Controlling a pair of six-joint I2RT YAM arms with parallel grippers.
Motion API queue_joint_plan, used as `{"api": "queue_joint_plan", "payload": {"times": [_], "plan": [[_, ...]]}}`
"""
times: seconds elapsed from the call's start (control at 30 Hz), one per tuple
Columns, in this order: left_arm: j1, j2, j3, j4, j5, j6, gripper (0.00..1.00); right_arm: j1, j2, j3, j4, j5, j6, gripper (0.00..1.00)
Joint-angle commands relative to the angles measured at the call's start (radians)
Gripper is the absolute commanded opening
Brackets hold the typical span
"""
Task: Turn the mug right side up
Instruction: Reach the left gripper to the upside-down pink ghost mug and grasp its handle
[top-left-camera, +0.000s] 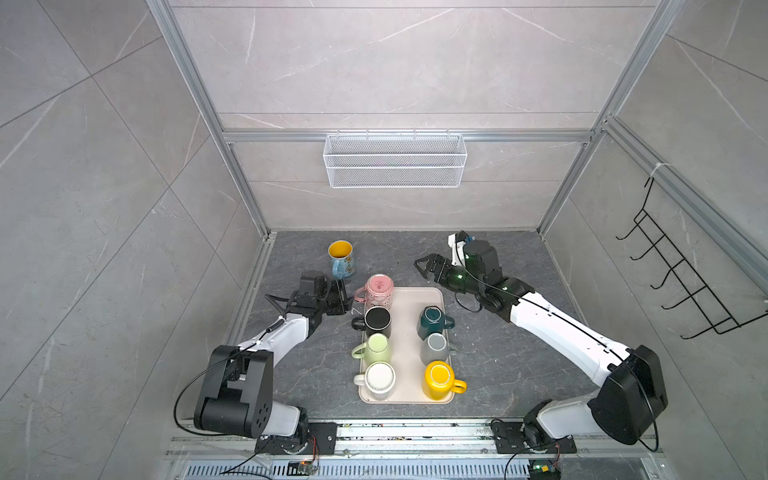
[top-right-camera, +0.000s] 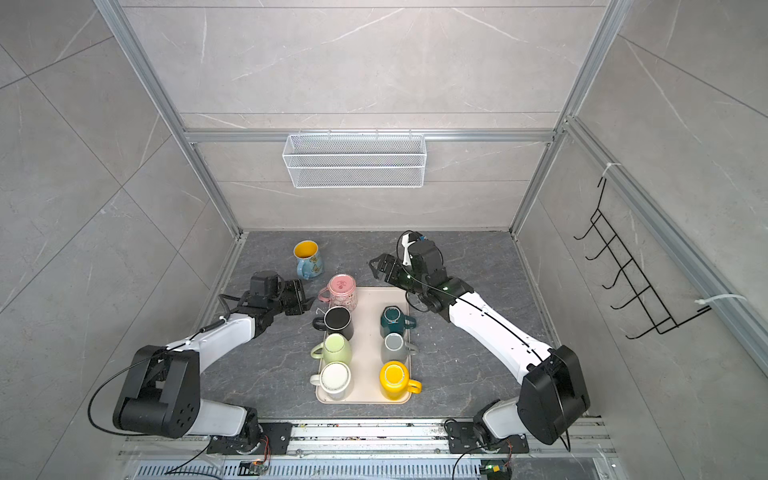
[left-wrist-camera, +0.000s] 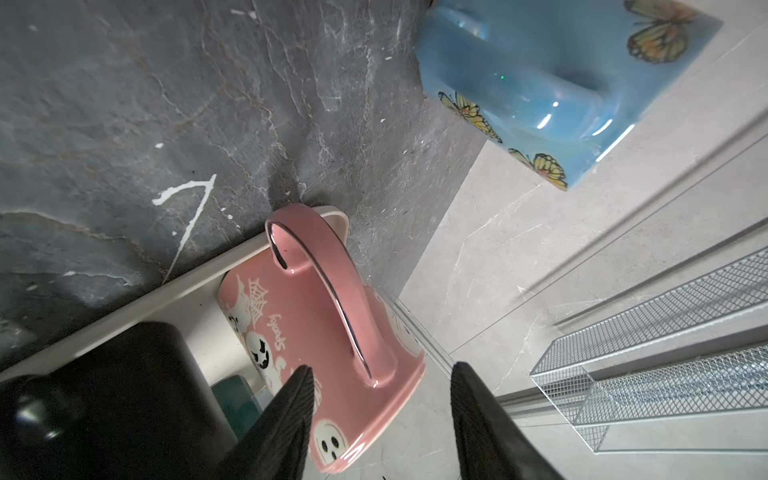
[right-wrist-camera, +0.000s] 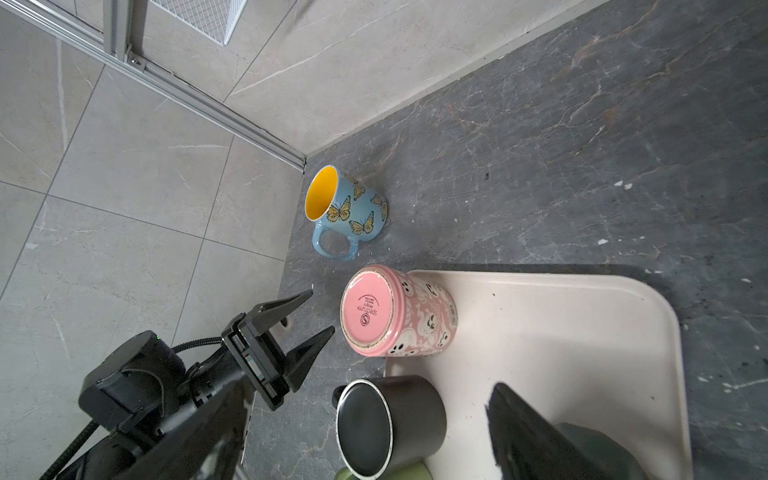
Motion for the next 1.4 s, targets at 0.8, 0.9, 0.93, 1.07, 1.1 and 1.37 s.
{"api": "queue_joint_plan", "payload": {"times": [0.8, 0.9, 0.93, 1.07, 1.1, 1.37], "plan": [[-0.064, 0.23, 0.09, 0.204, 0.049, -0.075, 0.38, -0.029, 0.024, -0.02, 0.002, -0.027, 0.015, 0.91], [-0.067, 0.239, 0.087, 0.21, 0.048, -0.073, 0.35, -0.03, 0.026, -0.019, 0.003, -0.03, 0.015, 0.91], [-0.067, 0.241, 0.087, 0.214, 0.047, -0.073, 0.33, -0.032, 0.026, -0.019, 0.003, -0.029, 0.016, 0.91], [-0.067, 0.252, 0.085, 0.224, 0.047, -0.074, 0.28, -0.034, 0.026, -0.019, -0.001, -0.03, 0.014, 0.91], [-0.067, 0.255, 0.085, 0.23, 0.047, -0.077, 0.25, -0.035, 0.027, -0.019, -0.001, -0.029, 0.015, 0.91], [-0.067, 0.283, 0.096, 0.277, 0.045, -0.083, 0.08, -0.037, 0.026, -0.017, -0.007, -0.036, 0.012, 0.91]]}}
